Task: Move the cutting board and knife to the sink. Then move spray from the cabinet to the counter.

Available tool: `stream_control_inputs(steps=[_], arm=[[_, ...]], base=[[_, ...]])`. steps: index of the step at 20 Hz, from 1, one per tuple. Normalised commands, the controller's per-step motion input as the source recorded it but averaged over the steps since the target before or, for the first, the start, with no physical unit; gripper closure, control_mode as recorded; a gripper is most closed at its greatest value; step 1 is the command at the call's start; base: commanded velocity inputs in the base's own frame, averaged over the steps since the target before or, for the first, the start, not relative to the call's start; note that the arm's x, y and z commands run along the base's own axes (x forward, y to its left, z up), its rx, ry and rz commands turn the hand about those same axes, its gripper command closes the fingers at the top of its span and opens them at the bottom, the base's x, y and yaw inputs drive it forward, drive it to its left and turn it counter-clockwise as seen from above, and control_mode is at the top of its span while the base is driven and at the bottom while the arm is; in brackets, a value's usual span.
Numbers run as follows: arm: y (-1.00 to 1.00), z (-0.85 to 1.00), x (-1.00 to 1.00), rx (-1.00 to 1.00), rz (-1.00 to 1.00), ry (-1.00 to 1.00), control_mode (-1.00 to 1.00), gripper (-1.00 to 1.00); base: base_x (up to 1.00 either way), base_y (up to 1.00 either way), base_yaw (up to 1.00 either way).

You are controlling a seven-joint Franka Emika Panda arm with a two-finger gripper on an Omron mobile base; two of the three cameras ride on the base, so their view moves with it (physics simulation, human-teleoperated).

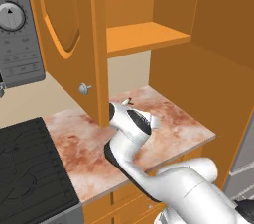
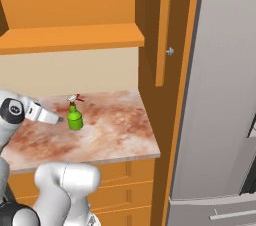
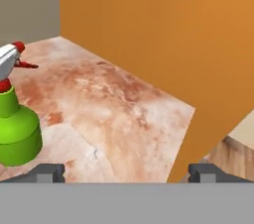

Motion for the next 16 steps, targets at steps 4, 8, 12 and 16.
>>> stream_control_inputs(steps=[4,8,12,16], arm=[[-0.78,0.93,-1.0,0.0,-0.08,0.2,-1.0,-1.0],[-1.0,0.18,-1.0,0.05,-0.04,-0.05,-1.0,-1.0],[-0.74,0.03,-0.7,0.23,-0.1,-0.29,-1.0,-1.0],[0.01,0.0,-0.03,-0.02,0.0,0.02,-1.0,-1.0]], base=[[0.0,0.0,0.0],[0.0,0.0,0.0],[0.0,0.0,0.0],[0.0,0.0,0.0]])
